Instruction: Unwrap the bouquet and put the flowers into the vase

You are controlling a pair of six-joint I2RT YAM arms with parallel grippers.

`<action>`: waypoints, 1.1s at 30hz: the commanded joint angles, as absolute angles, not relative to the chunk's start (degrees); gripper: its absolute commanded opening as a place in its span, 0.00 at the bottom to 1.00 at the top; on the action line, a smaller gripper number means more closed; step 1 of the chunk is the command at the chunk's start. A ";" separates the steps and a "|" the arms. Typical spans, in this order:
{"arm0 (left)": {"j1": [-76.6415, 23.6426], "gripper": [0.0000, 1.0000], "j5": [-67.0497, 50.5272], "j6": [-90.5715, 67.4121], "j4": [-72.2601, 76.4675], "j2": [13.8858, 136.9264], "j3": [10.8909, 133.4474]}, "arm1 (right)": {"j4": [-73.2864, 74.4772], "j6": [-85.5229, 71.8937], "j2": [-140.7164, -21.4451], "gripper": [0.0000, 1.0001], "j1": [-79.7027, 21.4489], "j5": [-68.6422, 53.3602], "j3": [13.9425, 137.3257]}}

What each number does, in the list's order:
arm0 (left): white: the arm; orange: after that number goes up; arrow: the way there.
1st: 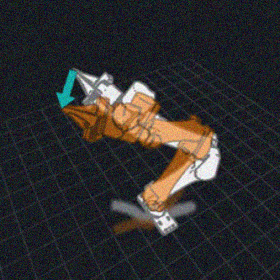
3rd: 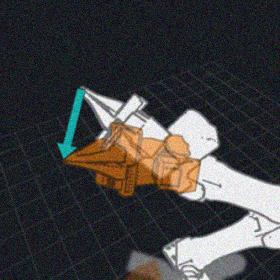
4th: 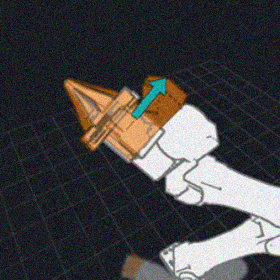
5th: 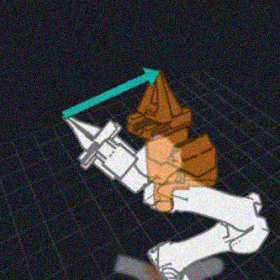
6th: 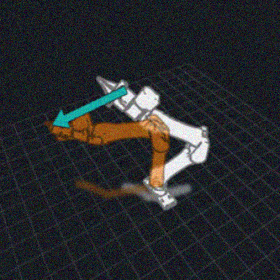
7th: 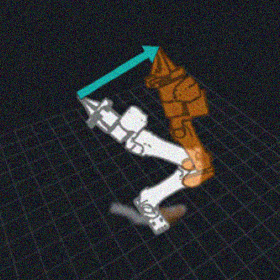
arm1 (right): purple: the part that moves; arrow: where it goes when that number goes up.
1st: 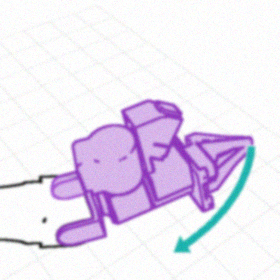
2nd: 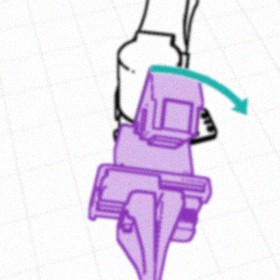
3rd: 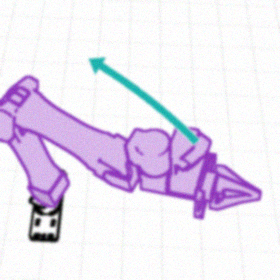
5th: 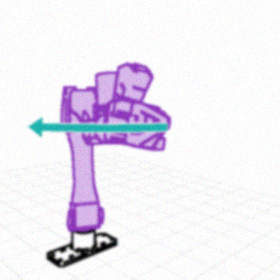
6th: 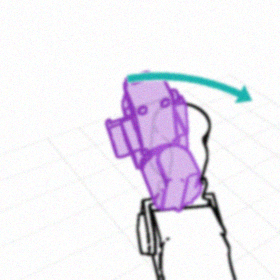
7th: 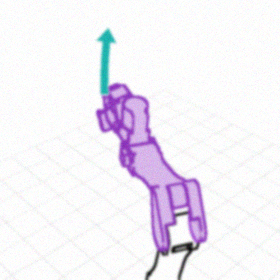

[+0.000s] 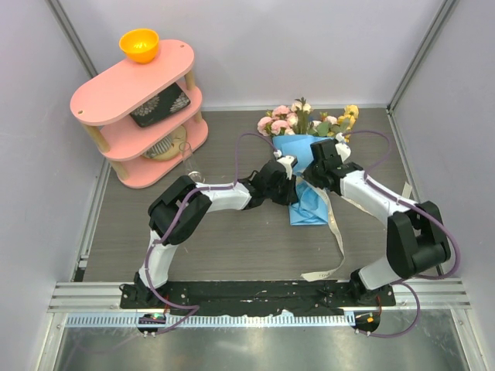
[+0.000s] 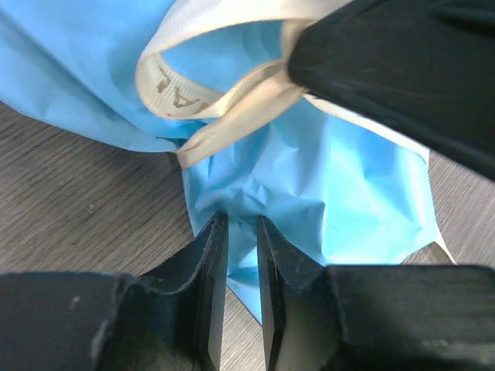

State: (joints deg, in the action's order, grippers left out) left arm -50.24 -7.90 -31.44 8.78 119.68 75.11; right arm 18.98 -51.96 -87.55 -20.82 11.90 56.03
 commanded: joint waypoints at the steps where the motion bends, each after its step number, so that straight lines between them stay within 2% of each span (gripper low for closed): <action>1: -50.45 0.25 -6.59 -30.06 8.70 119.79 74.53 | 16.08 -55.54 -80.43 0.01 -20.74 11.33 56.16; 8: -50.45 0.25 -6.68 -29.88 8.53 119.62 74.53 | 16.87 -52.75 -77.52 0.02 -20.04 13.18 56.34; 11: -50.45 0.25 -6.77 -29.79 8.53 119.27 74.44 | 16.70 -51.68 -77.52 0.08 -19.86 11.35 55.46; 18: -50.45 0.26 -7.65 -29.88 9.66 118.39 73.74 | 12.74 -48.17 -79.89 0.33 -19.69 5.19 51.59; 21: -50.45 0.25 -7.91 -30.15 9.93 118.21 73.39 | 12.92 -46.59 -81.47 0.37 -19.69 4.05 51.59; 33: -50.45 0.25 -8.70 -31.11 10.72 118.83 73.65 | 11.25 -46.41 -87.36 0.39 -19.77 4.83 52.21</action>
